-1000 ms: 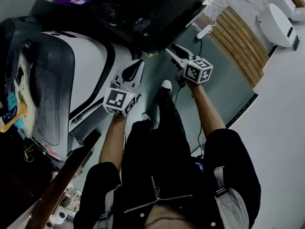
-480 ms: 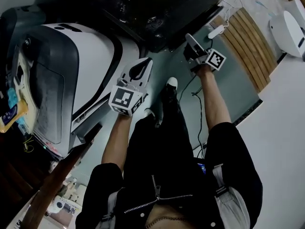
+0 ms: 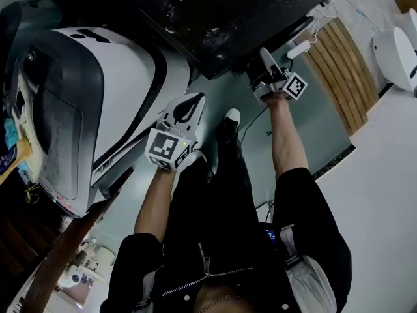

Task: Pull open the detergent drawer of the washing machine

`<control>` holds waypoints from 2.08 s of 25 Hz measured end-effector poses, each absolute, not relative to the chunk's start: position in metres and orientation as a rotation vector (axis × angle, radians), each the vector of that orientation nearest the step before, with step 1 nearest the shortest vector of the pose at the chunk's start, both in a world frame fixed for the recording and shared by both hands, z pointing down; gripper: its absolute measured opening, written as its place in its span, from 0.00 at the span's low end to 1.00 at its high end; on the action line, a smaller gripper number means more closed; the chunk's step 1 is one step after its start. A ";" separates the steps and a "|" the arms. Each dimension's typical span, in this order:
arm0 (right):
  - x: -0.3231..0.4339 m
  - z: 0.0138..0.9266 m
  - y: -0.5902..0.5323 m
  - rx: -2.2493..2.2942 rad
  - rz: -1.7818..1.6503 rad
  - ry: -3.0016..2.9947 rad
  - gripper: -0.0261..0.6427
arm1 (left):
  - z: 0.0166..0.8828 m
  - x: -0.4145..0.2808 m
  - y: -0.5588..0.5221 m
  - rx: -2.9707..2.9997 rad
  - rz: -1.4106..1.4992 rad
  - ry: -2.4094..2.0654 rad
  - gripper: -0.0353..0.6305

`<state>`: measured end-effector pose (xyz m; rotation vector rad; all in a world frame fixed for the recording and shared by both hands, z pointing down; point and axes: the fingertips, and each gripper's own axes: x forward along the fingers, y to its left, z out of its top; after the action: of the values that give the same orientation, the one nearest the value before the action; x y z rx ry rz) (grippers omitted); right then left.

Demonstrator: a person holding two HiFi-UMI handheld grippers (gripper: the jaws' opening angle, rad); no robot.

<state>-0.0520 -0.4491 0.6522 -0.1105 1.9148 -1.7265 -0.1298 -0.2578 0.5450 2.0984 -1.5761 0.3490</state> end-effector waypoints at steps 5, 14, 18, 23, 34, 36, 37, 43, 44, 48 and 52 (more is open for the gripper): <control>-0.052 0.656 -0.450 -0.083 -1.744 1.757 0.43 | 0.554 -0.133 -0.245 2.058 0.353 -1.580 0.08; -0.052 0.658 -0.447 -0.059 -1.758 1.791 0.39 | 0.549 -0.136 -0.232 2.035 0.372 -1.604 0.08; -0.051 0.659 -0.445 -0.078 -1.760 1.814 0.36 | 0.550 -0.136 -0.229 2.035 0.383 -1.597 0.08; -0.034 0.657 -0.437 -0.096 -1.759 1.809 0.33 | 0.543 -0.139 -0.232 2.044 0.385 -1.606 0.08; -0.021 0.659 -0.434 -0.136 -1.753 1.798 0.32 | 0.536 -0.131 -0.237 2.073 0.373 -1.597 0.08; -0.020 0.658 -0.431 -0.136 -1.754 1.795 0.32 | 0.535 -0.130 -0.235 2.074 0.368 -1.596 0.08; -0.019 0.658 -0.430 -0.136 -1.754 1.795 0.32 | 0.535 -0.129 -0.234 2.074 0.366 -1.595 0.08; -0.004 0.659 -0.424 -0.157 -1.741 1.790 0.31 | 0.535 -0.125 -0.230 2.086 0.366 -1.587 0.08; 0.000 0.659 -0.423 -0.163 -1.738 1.785 0.31 | 0.535 -0.124 -0.230 2.088 0.367 -1.584 0.08; 0.020 0.660 -0.417 -0.195 -1.718 1.763 0.30 | 0.534 -0.119 -0.227 2.101 0.365 -1.569 0.08; 0.033 0.661 -0.409 -0.215 -1.711 1.758 0.30 | 0.535 -0.112 -0.226 2.116 0.366 -1.548 0.08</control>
<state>0.0331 -0.4093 0.6606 -0.2150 1.7578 -1.7106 -0.1115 -0.2257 0.5349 2.1158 -1.5484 0.3657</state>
